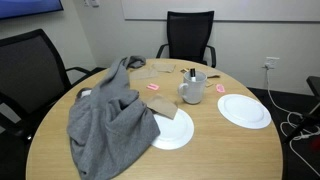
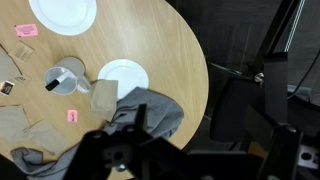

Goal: Take the marker out of the mug and put it on the table

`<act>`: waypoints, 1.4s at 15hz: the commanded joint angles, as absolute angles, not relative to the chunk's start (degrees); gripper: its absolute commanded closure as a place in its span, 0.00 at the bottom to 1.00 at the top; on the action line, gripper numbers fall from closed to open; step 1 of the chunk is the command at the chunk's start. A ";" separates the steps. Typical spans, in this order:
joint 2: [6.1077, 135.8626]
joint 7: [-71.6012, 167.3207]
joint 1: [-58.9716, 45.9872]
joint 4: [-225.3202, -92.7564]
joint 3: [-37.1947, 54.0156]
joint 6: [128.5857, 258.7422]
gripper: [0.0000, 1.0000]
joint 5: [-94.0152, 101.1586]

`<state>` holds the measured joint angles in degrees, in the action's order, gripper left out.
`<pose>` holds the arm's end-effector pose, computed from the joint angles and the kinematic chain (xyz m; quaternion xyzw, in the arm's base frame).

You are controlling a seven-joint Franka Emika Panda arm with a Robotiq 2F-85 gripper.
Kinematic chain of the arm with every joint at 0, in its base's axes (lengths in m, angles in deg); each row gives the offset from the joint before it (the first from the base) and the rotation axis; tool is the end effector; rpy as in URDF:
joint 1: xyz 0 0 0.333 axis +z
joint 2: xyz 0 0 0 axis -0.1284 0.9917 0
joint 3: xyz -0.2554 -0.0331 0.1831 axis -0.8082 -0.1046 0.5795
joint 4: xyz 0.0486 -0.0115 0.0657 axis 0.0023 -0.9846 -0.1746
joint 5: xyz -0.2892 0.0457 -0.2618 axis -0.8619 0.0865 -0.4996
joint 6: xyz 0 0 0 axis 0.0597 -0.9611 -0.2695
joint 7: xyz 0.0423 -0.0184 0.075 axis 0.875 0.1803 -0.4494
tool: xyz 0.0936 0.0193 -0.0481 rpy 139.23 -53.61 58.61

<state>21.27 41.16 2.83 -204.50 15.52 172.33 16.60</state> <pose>0.3776 0.1037 0.5327 -0.9896 -0.1020 -0.0683 0.0749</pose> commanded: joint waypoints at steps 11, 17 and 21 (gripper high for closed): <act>22.05 41.86 1.68 -205.19 16.25 176.47 0.00 17.44; 26.29 46.98 -0.51 -207.13 15.82 193.60 0.00 18.15; 31.03 52.43 -2.75 -207.94 16.72 205.58 0.00 16.95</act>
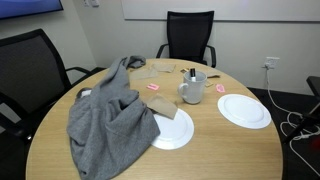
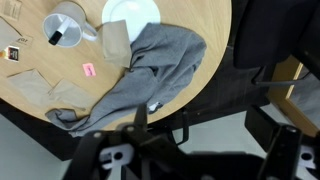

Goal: Take the marker out of the mug and put it on the table

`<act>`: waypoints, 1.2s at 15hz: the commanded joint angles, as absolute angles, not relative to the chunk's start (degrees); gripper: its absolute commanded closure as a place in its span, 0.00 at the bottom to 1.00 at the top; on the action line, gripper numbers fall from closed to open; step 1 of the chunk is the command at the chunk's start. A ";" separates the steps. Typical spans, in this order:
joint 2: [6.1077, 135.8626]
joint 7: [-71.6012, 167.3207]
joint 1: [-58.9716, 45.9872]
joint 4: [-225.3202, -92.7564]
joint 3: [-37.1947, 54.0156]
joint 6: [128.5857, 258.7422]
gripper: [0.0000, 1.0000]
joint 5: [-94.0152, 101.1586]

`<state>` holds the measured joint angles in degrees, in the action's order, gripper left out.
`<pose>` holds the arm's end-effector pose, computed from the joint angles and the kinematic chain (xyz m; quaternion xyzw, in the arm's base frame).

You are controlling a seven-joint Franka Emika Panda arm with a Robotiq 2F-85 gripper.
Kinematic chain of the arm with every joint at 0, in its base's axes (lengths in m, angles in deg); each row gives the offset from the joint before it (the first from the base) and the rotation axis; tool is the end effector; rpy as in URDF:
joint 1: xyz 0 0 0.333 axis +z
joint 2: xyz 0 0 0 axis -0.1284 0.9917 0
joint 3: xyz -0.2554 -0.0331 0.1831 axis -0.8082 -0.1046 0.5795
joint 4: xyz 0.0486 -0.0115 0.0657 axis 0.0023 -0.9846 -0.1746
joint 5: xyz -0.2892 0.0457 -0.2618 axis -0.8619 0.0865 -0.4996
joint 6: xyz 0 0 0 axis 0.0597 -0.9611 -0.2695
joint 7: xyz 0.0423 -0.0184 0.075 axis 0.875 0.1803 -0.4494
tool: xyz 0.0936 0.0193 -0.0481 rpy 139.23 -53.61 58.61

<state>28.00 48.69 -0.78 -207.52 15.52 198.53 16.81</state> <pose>0.4346 0.0769 0.5091 -0.9743 0.0175 -0.2070 0.0873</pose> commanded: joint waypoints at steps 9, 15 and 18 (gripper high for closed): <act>46.38 67.84 -9.39 -210.07 19.43 235.09 0.00 12.05; 52.18 83.45 -22.67 -209.24 21.88 243.02 0.00 -5.80; 51.80 90.11 -27.42 -208.17 21.73 240.50 0.00 -13.85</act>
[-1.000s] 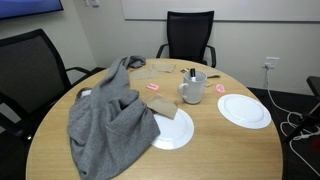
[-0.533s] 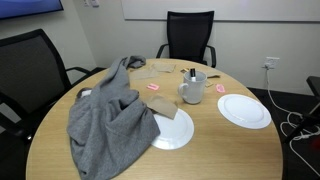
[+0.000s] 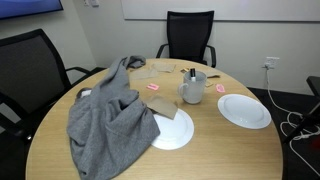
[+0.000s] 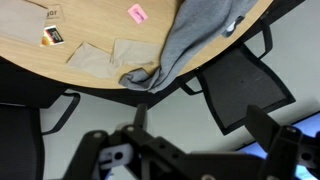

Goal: Take the marker out of the mug and put it on the table

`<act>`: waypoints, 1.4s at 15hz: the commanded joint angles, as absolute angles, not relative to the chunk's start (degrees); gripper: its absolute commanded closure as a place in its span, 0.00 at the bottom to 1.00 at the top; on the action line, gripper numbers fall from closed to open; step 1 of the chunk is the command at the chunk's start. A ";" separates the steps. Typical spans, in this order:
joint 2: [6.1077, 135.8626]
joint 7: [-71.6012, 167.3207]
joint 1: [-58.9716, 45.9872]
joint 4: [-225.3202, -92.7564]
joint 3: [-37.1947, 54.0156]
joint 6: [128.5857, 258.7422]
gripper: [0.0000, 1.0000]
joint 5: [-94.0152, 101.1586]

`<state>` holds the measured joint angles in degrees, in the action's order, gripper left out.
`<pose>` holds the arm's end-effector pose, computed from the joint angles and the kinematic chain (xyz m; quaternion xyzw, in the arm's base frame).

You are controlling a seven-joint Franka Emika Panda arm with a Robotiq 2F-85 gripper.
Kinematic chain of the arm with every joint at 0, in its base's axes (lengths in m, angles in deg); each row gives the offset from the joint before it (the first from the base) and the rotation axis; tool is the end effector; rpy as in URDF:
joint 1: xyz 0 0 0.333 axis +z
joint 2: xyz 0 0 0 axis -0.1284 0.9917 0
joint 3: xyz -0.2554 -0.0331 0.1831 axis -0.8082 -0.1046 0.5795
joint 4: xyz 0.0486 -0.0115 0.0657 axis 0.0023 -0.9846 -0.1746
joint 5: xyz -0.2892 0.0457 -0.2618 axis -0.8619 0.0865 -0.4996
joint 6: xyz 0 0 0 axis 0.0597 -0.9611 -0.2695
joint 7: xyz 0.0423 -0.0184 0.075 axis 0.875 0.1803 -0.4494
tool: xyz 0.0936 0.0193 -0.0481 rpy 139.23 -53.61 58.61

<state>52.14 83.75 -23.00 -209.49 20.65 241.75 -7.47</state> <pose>0.5105 -0.0429 0.3860 -0.8937 0.2691 -0.3536 0.0621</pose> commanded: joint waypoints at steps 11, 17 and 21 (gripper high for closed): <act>55.37 127.40 -29.03 -204.14 27.00 218.15 0.00 -45.78; 61.26 132.66 -27.64 -202.70 27.37 214.57 0.00 -45.45; 64.36 133.32 -28.11 -201.66 26.21 215.28 0.00 -45.02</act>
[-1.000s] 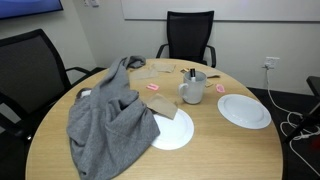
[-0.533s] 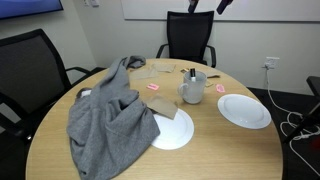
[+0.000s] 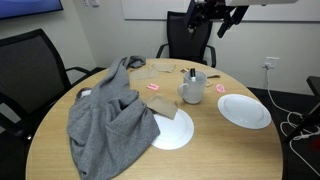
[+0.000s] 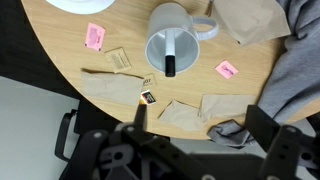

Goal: Take the marker out of the mug and put it on the table

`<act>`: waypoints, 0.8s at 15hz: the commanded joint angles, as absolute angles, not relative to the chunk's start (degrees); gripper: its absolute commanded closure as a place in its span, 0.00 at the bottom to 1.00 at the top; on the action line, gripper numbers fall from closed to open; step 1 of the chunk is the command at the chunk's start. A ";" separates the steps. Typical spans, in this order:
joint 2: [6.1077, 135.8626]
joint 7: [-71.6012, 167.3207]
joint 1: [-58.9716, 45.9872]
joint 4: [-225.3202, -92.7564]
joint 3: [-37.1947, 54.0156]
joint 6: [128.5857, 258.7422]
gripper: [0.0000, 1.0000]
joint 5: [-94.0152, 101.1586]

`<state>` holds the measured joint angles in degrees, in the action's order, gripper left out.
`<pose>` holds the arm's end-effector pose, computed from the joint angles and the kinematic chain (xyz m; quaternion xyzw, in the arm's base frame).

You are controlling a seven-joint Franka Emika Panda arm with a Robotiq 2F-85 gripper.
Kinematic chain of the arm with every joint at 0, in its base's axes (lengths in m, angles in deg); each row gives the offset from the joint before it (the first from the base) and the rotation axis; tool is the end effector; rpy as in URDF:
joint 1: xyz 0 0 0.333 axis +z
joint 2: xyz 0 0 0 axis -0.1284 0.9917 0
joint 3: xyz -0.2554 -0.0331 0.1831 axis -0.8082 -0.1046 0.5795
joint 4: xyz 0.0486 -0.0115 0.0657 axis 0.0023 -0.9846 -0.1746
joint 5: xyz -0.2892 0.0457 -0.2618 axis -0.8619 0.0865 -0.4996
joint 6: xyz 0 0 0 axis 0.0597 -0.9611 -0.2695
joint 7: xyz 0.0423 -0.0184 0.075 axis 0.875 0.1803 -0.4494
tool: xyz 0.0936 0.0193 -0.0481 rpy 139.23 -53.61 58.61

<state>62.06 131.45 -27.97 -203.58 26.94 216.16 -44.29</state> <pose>0.5111 -0.0225 0.2802 0.8855 -0.4077 0.2089 0.0772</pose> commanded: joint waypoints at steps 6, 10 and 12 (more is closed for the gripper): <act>67.88 133.64 -28.21 -199.84 23.76 216.69 0.00 -45.67; 68.07 131.41 -28.44 -200.43 23.65 216.82 0.00 -44.29; 68.49 131.41 -28.66 -200.35 23.61 217.13 0.00 -44.29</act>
<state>68.49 131.41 -28.66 -200.35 23.61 217.13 -44.29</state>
